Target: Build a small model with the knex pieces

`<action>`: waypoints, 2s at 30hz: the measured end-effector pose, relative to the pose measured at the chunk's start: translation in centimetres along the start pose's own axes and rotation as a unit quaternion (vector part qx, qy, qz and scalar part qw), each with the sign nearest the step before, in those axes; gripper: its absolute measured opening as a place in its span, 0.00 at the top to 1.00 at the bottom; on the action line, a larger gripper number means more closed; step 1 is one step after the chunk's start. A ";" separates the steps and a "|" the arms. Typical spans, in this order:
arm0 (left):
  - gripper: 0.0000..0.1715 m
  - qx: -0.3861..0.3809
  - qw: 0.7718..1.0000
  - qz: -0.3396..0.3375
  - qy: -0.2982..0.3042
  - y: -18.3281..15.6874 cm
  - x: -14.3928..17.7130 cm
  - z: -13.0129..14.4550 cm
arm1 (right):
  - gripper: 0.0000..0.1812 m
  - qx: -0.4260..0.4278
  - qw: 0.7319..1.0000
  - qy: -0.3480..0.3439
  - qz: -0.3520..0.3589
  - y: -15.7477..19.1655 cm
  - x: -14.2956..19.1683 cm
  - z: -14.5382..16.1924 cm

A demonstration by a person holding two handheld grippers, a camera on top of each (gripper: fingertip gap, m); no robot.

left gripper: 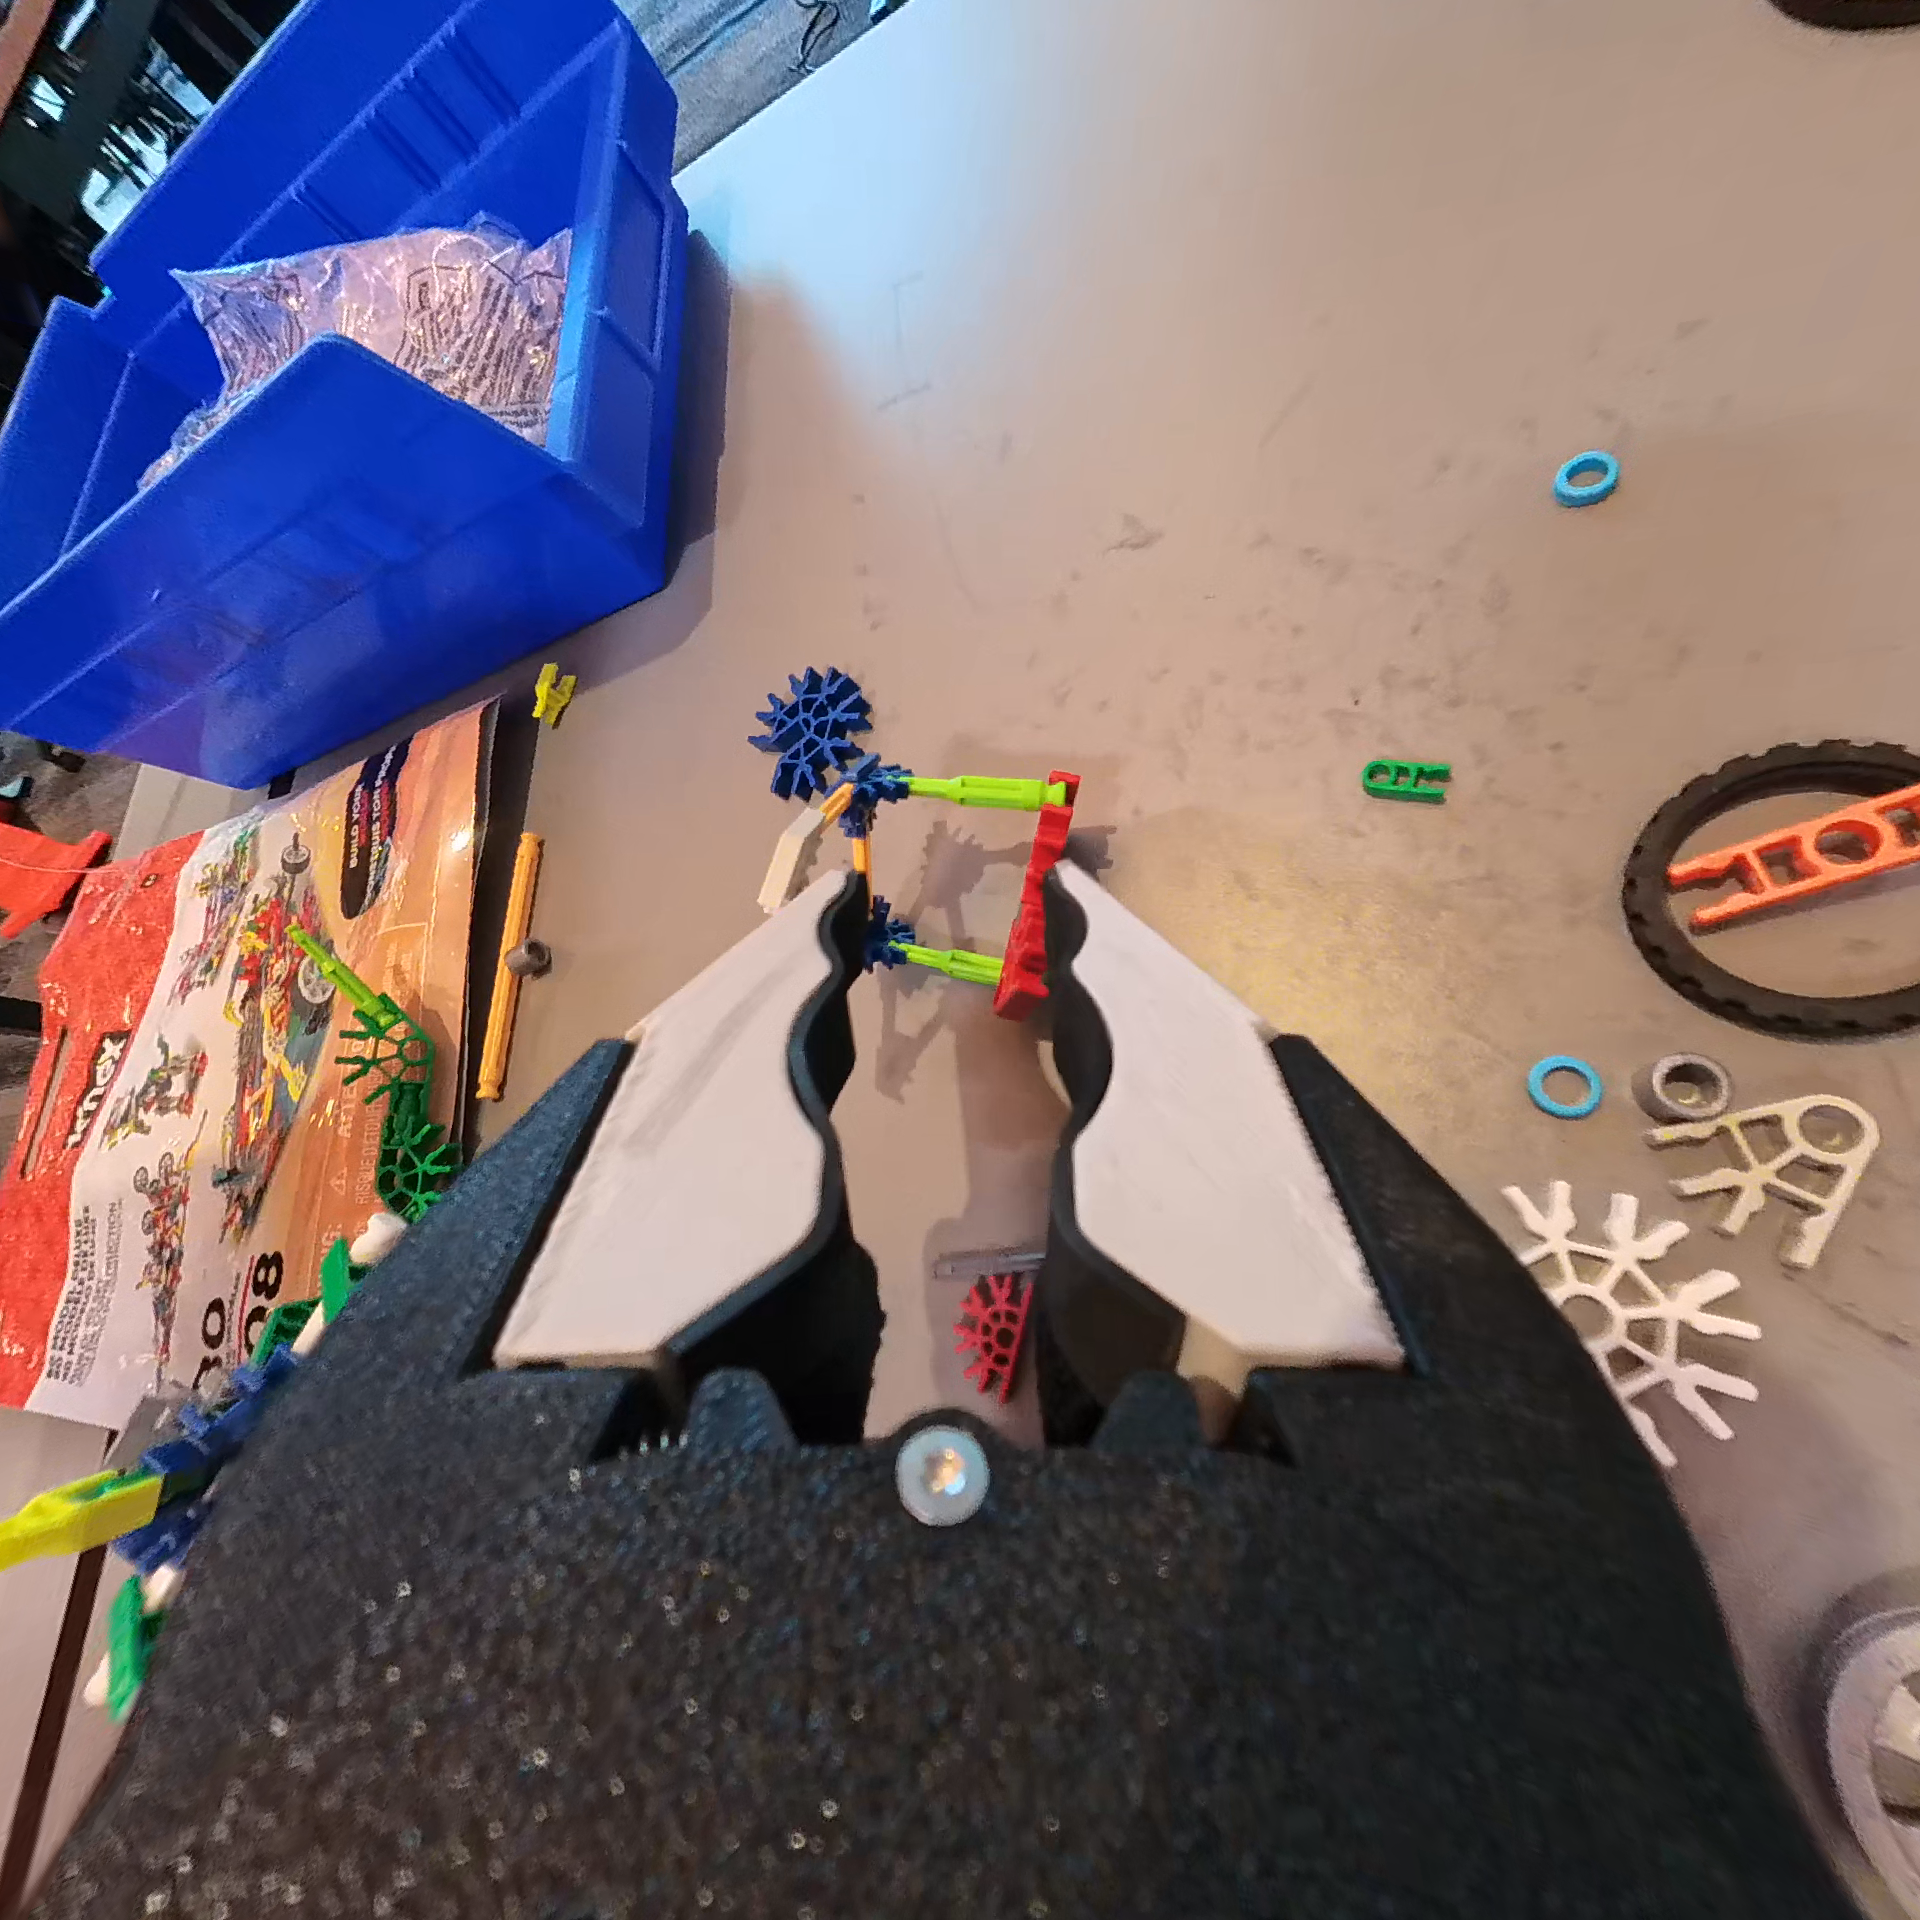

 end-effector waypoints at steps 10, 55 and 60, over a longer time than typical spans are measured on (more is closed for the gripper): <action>0.82 -0.008 1.000 0.005 -0.004 -0.6 -0.3 -0.5 | 0.73 -0.048 0.969 -0.008 0.244 -13.0 10.1 1.2; 0.82 -0.003 1.000 0.018 0.001 -1.2 -1.2 0.2 | 0.95 0.035 0.920 -0.083 0.382 -31.6 12.1 -2.0; 0.81 -0.005 1.000 0.018 0.004 -1.3 -1.3 0.3 | 0.97 0.032 0.927 -0.080 0.366 -31.8 11.7 -2.5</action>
Point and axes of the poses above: each gripper's, where its closed fingertips meet, x back along the fingers, z out of its underside, y = z × x across the jaws, the point moved 3 cm from there along x, back along the fingers, and after that the axes turned 6 degrees about -y, right-handed, at the moved point
